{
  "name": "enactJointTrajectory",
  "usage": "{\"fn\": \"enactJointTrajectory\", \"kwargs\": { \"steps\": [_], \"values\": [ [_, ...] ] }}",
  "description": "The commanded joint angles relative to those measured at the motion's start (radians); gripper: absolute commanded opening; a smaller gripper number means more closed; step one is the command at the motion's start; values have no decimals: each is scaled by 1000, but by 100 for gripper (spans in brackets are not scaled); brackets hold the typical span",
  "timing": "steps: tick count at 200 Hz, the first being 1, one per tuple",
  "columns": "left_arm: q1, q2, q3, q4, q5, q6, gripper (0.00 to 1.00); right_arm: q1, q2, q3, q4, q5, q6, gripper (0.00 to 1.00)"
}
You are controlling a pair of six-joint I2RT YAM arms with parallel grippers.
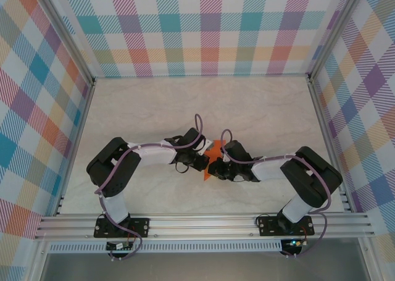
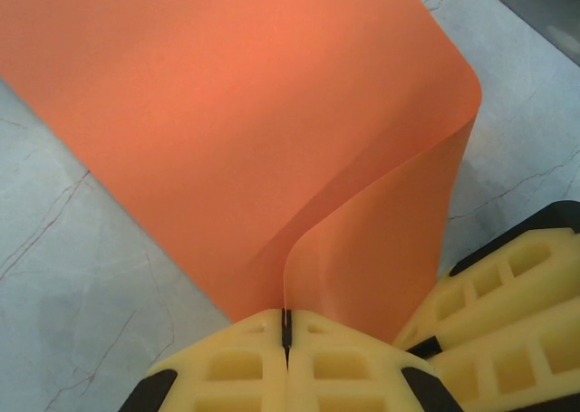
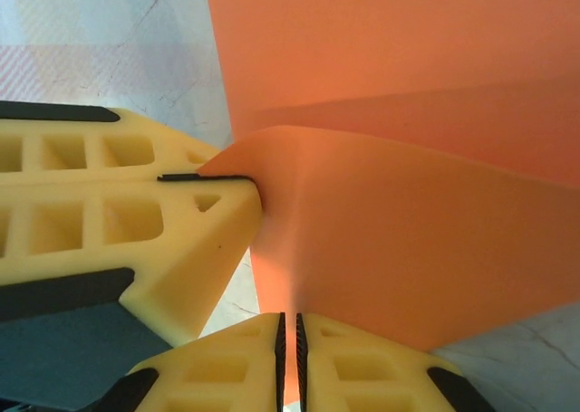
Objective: Fold a paper plane with a square sheet of paper (pick it up from the middle)
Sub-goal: Third fold the triangle at the center of the table.
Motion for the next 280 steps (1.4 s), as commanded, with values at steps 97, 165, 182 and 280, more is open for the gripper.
{"fn": "enactJointTrajectory", "kwargs": {
  "steps": [97, 165, 182, 280],
  "values": [
    [16, 41, 18, -48, -21, 7, 0, 48, -92, -51, 32, 13, 6, 17],
    [18, 50, 29, -56, -17, 8, 0, 71, 24, -26, 88, 15, 20, 16],
    [17, 46, 27, -57, -19, 9, 0, 73, -13, -31, 59, 29, 17, 16],
    [26, 46, 32, -56, -8, 6, 0, 101, 11, 11, 59, 38, 18, 16]
  ]
}}
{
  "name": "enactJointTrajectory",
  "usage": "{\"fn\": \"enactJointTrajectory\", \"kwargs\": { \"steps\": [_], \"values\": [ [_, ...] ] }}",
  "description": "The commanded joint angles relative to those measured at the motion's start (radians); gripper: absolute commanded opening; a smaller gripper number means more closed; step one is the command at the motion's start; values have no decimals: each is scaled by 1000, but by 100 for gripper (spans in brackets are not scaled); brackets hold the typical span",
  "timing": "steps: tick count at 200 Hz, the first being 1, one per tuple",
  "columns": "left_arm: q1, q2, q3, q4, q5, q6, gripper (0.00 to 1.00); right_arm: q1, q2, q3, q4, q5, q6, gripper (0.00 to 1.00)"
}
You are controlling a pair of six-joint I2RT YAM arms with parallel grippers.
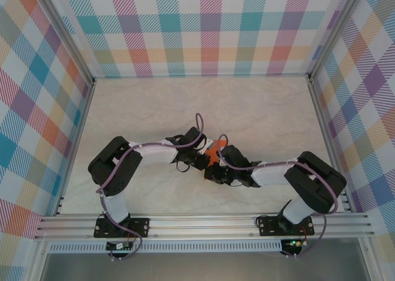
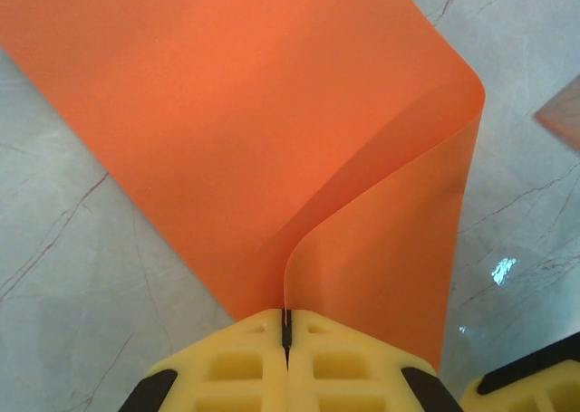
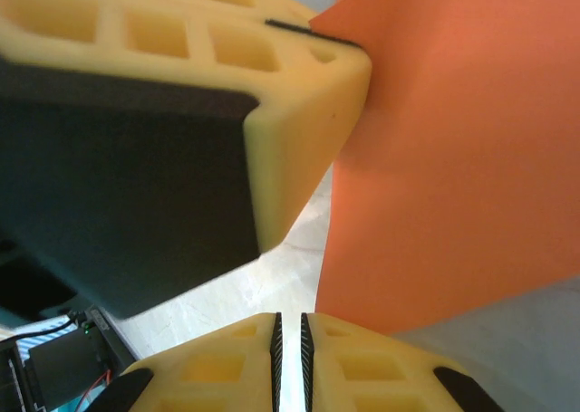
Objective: Fold a paper plane with a square sheet of paper (pick it up from the middle)
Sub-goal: Third fold the triangle at the center of the table.
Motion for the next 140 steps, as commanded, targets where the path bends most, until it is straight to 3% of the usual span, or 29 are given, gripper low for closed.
{"fn": "enactJointTrajectory", "kwargs": {
  "steps": [1, 35, 88, 140],
  "values": [
    [24, 31, 12, -54, -9, 6, 0, 9, 54, 35, 29, 5, 4, 16],
    [25, 34, 12, -56, -8, 6, 0, 10, 81, 30, 0, 24, 15, 15],
    [27, 29, 12, -58, -8, 7, 0, 23, -16, 35, -35, 25, 8, 16],
    [26, 28, 11, -58, -6, 7, 0, 25, 80, 50, -14, 15, 19, 16]
  ]
}}
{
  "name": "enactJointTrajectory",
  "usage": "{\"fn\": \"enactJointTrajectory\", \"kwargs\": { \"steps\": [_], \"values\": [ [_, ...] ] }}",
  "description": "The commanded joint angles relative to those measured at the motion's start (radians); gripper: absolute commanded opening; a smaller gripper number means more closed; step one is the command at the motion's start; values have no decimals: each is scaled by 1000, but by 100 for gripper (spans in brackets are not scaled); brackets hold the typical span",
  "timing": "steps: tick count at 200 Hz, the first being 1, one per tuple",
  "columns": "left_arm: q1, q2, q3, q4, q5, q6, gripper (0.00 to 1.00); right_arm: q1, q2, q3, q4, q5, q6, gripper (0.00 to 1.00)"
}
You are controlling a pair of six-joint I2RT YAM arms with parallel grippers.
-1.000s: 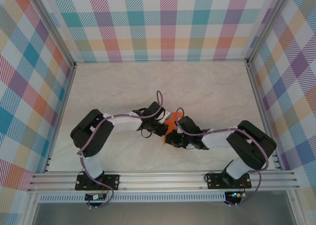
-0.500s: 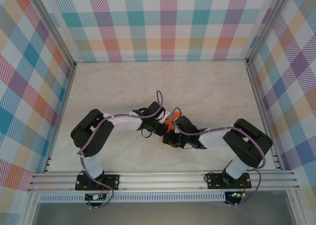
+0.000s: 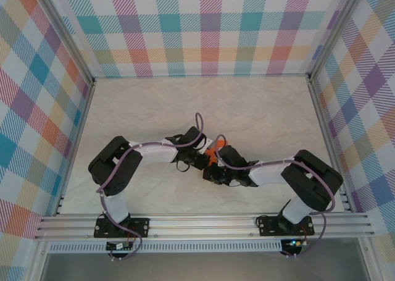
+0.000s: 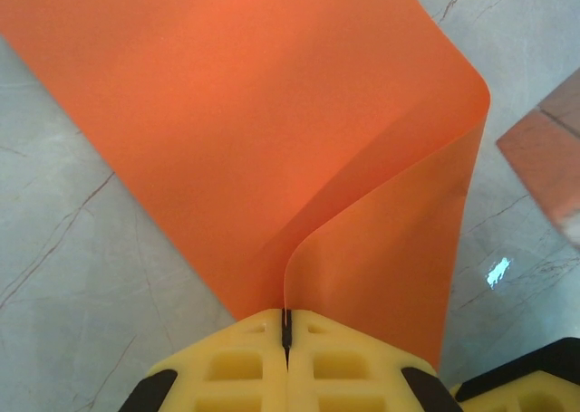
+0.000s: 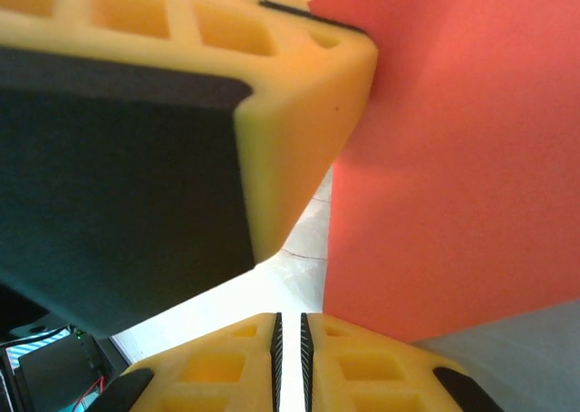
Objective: Fold a paper plane with a square sheet of paper (pick it up from the middle)
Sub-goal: Third fold the triangle at the center of the table.
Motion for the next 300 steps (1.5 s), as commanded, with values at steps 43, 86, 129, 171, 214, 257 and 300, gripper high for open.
{"fn": "enactJointTrajectory", "kwargs": {
  "steps": [43, 86, 129, 171, 214, 257, 300],
  "values": [
    [22, 27, 7, -58, -14, 10, 0, 6, 38, 29, -78, 30, 6, 15],
    [24, 29, 9, -63, -15, 11, 0, -33, -186, 28, -278, 156, -62, 17],
    [25, 37, 13, -60, -12, 9, 0, -155, -197, -6, -181, 79, -49, 17],
    [24, 37, 19, -66, -12, 10, 0, -175, -136, 24, -116, 36, -54, 18],
    [24, 38, 19, -69, -6, 11, 0, -192, -42, 34, -58, -5, -52, 18],
    [25, 40, 19, -76, -8, 17, 0, -203, 13, 33, -109, 8, -36, 17],
    [24, 38, 16, -78, -10, 17, 0, -221, -64, 83, -178, 6, -74, 18]
  ]
}}
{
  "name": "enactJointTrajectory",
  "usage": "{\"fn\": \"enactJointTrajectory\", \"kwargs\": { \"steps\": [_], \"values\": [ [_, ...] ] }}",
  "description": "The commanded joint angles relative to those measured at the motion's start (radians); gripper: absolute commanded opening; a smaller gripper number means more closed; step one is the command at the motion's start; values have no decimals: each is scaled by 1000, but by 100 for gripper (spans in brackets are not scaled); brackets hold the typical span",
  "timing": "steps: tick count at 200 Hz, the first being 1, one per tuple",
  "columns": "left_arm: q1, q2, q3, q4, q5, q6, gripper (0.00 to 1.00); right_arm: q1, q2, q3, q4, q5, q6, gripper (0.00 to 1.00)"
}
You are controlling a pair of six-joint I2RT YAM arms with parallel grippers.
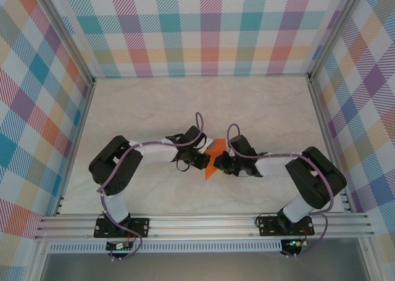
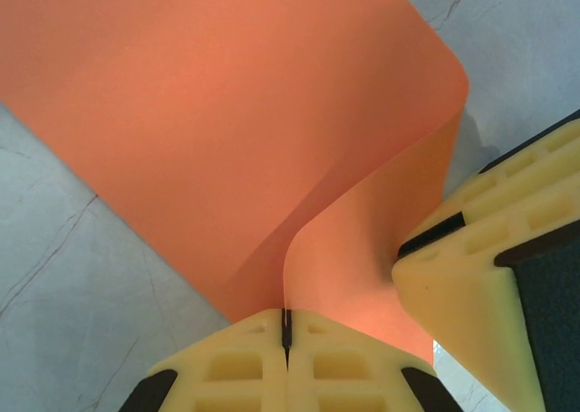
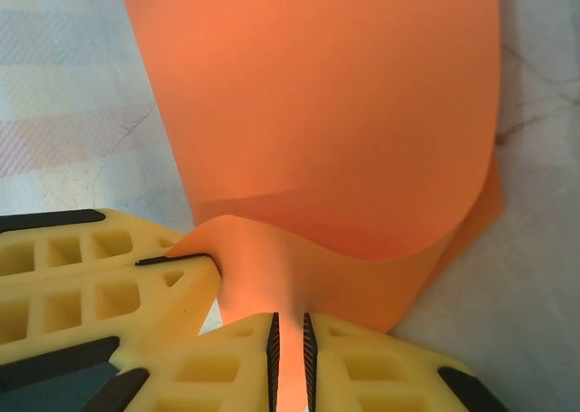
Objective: Fold a paper plane with a square sheet of paper (pick it up from the middle)
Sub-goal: Third fold the triangle at the center of the table.
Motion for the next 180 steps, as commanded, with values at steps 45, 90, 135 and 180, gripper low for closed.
{"fn": "enactJointTrajectory", "kwargs": {
  "steps": [45, 90, 135, 180],
  "values": [
    [20, 37, 7, -56, -11, 10, 0, -65, 25, 53, 12, -55, -44, 18],
    [20, 33, 4, -61, -14, 12, 0, -74, 93, 25, 30, -31, -27, 18],
    [21, 34, -1, -67, -20, 17, 0, -97, -4, 61, -27, -50, -70, 18],
    [20, 34, -4, -66, -22, 15, 0, -134, 48, 73, -6, -92, -84, 19]
  ]
}}
